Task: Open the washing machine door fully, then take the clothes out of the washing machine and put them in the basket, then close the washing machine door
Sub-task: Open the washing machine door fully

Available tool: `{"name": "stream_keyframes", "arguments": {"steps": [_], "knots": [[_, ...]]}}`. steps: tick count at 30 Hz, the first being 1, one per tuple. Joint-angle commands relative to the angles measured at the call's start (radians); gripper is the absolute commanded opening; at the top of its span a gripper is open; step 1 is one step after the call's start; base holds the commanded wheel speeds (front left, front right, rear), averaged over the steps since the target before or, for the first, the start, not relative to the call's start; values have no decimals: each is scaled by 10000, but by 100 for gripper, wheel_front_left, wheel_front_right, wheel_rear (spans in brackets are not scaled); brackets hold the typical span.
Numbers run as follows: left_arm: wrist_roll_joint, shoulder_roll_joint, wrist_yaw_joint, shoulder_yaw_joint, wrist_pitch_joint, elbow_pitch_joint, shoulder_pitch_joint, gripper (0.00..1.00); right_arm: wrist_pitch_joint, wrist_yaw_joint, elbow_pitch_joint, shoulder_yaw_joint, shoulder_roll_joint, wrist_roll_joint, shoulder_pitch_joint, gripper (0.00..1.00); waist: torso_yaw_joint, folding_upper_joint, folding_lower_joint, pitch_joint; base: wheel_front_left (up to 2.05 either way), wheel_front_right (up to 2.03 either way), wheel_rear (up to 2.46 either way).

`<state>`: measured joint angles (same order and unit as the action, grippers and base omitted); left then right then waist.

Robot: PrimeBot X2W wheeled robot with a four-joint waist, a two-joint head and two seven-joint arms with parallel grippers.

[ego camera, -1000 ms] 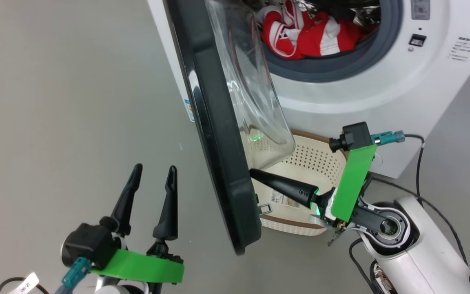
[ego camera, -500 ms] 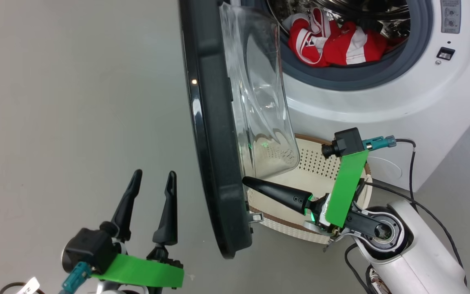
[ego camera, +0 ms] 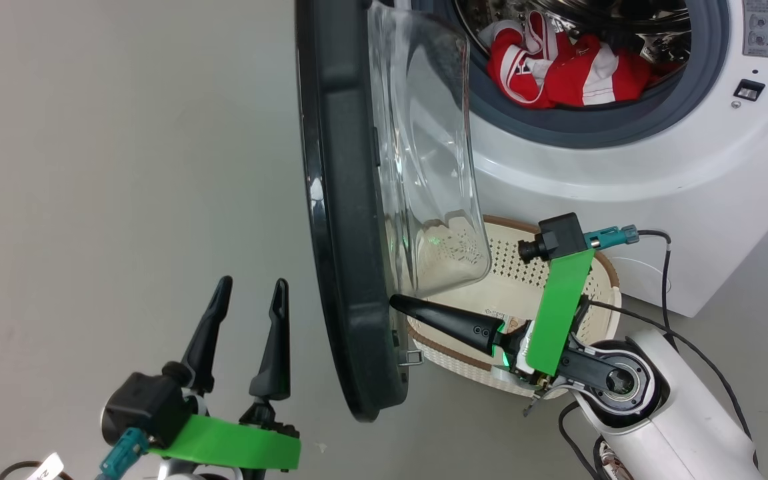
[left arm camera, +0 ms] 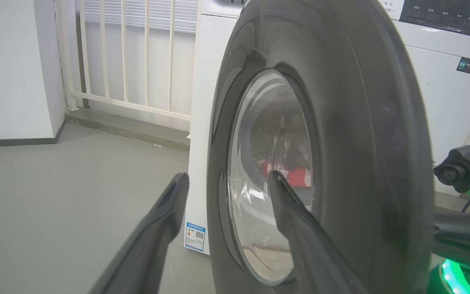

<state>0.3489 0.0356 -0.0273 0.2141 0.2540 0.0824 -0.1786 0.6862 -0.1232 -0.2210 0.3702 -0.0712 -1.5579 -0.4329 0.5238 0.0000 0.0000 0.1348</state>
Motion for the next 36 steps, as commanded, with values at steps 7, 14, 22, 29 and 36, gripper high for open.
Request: {"name": "stream_keyframes", "arguments": {"steps": [7,14,22,29,36], "knots": [[140,146,-117,-289,78,-272,-46,100,-52,-75,176,221,210,-28,-86,0,42,0,0,51,0,0,0],[151,146,-66,-286,78,-237,-30,100,-333,-75,248,169,111,528,-63,0,-42,0,0,32,0,0,0],[261,146,-5,-340,78,-218,33,100,-1195,-75,749,-243,-9,2708,271,100,-146,0,0,-45,0,0,0],[312,146,-3,-424,78,-263,106,100,-2204,-75,2025,-224,-295,6201,713,100,-177,0,0,-77,0,0,0],[239,146,-45,-507,78,-350,171,100,-3704,-75,2866,-135,-619,9237,1353,100,-185,0,0,-139,0,0,0]]}}
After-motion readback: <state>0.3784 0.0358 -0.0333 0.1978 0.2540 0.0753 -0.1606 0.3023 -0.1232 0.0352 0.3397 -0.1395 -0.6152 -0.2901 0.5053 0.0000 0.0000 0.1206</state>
